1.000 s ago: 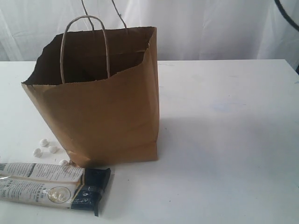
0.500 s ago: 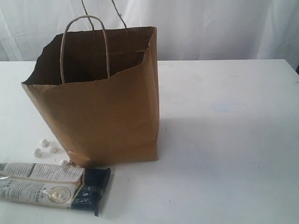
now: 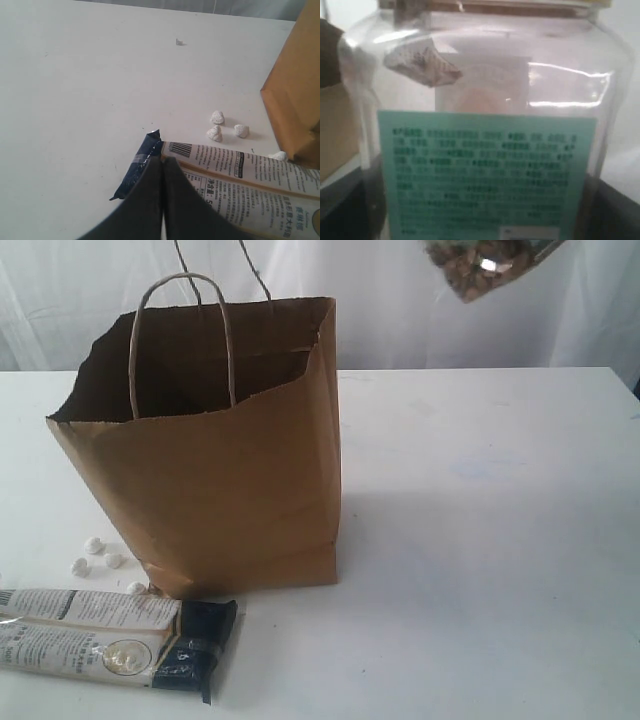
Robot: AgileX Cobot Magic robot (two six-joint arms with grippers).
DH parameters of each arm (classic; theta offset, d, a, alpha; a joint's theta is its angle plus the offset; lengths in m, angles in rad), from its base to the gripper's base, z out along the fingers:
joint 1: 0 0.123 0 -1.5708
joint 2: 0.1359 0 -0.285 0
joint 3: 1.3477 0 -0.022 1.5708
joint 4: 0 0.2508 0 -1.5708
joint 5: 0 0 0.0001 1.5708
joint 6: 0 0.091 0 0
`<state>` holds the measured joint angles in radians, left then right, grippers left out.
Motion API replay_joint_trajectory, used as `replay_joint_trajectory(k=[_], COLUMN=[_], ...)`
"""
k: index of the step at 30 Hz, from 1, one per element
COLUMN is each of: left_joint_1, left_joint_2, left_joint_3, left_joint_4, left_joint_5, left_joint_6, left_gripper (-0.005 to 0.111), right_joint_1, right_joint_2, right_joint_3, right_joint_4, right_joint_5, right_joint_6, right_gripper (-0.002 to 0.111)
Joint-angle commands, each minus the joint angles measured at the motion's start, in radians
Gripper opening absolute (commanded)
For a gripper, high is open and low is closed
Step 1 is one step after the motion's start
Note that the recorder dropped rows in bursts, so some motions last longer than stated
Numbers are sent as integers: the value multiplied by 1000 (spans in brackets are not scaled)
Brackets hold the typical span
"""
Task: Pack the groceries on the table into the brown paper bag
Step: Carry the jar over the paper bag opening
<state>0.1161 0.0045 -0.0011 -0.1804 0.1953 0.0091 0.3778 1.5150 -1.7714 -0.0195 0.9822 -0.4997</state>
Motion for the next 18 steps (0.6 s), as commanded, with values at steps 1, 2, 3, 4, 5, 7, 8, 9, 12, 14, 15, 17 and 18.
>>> replay_joint_trajectory(k=[1, 2, 3, 4, 5, 7, 8, 9, 12, 14, 15, 17, 18], left_joint_1=[-4, -4, -4, -4, -4, -4, -4, -4, -4, -4, -4, -4, -4], left_joint_2=[-5, -5, -5, -5, -5, -5, -5, -5, -5, -5, -5, -5, -5], left_joint_3=[1, 1, 1, 1, 1, 1, 1, 1, 1, 1, 1, 1, 1], left_joint_4=[-7, -7, -7, -7, -7, -7, -7, -7, -7, -7, -7, -7, -7], left_joint_5=[-8, -8, -8, -8, -8, -8, -8, -8, -8, -8, -8, -8, -8], left_joint_6=[-9, -9, -9, -9, -9, -9, -9, -9, -9, -9, -9, -9, -9], left_gripper=[0, 0, 0, 0, 0, 0, 0, 0, 0, 0, 0, 0, 0], right_joint_1=[41, 55, 69, 85, 103, 135, 152, 167, 202, 216, 221, 232, 240], right_joint_2=[75, 96, 116, 135, 152, 177, 189, 197, 224, 233, 237, 238, 238], right_joint_3=[-148, -175, -194, -216, -234, -258, -266, -271, -276, -276, -276, -276, -276], right_joint_4=[129, 145, 153, 155, 155, 158, 158, 158, 158, 158, 158, 162, 169], right_joint_5=[154, 171, 178, 182, 182, 182, 182, 181, 172, 156, 144, 101, 77], right_joint_6=[-120, -137, -147, -154, -157, -171, -184, -196, -227, -261, -271, -296, -310], right_gripper=[0, 0, 0, 0, 0, 0, 0, 0, 0, 0, 0, 0, 0])
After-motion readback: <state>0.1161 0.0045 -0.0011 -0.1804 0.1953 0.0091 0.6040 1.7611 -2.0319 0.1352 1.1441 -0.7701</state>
